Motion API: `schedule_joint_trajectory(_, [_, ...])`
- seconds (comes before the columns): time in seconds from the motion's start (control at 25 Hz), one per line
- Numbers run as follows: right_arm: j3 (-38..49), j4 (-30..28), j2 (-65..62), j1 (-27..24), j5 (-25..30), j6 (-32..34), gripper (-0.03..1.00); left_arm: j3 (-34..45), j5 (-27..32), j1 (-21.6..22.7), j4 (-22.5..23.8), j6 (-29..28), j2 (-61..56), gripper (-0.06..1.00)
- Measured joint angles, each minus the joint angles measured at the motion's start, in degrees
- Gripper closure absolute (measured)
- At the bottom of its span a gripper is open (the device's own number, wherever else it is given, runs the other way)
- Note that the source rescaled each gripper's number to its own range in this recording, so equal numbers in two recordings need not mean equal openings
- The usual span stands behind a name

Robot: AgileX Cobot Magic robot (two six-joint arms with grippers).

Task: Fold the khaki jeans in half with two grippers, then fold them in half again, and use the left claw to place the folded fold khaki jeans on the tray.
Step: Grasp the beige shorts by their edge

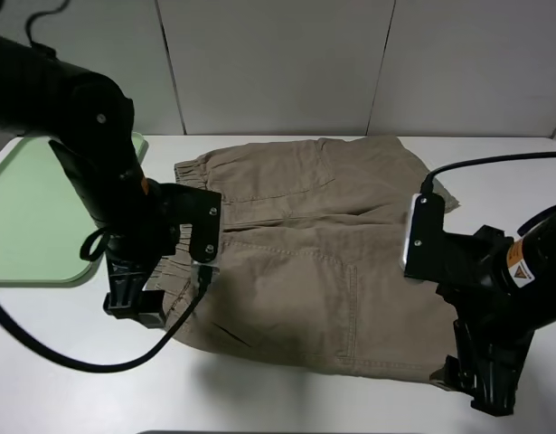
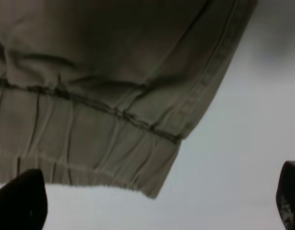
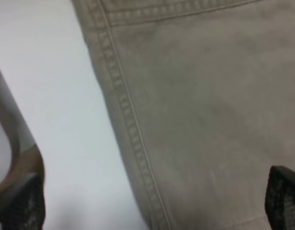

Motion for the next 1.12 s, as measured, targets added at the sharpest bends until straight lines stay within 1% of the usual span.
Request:
schedule_joint_trajectory(0.2, [4.92,-3.05,0.01,0.00,-1.80,-0.80,-0.03,0.00,-1.00,-1.37,0.53,0.68,3.92,0.00])
schedule_joint_trajectory(0.36, [7.73,-3.99,0.01,0.00,-5.87,-0.80,-0.03,0.00,-3.27,-1.46,1.10,1.17,6.02,0.00])
schedule_joint_trajectory(0.48, [8.76,-4.23,0.01,0.00,-7.67,-0.80,-0.03,0.00,-5.52,-1.46,1.33,2.02,7.18,0.00])
schedule_joint_trajectory(0.72, [9.00,-6.88,0.71,0.00,-10.75,-0.16,-0.03,0.00,-7.05,-1.46,1.33,2.44,9.29,0.00])
schedule_joint_trajectory(0.88, [9.00,-8.91,5.98,-1.28,-10.86,0.15,-0.03,0.91,-7.73,-1.46,1.33,2.49,9.73,0.00])
schedule_joint_trajectory(1.04, [9.00,-9.40,13.59,-3.81,-12.72,0.96,-0.03,1.99,-8.73,-1.46,1.33,2.49,9.84,0.00])
schedule_joint_trajectory(1.12, [9.00,-9.52,17.09,-4.15,-13.89,1.14,-0.03,2.38,-9.33,-1.46,1.33,2.49,9.84,0.00])
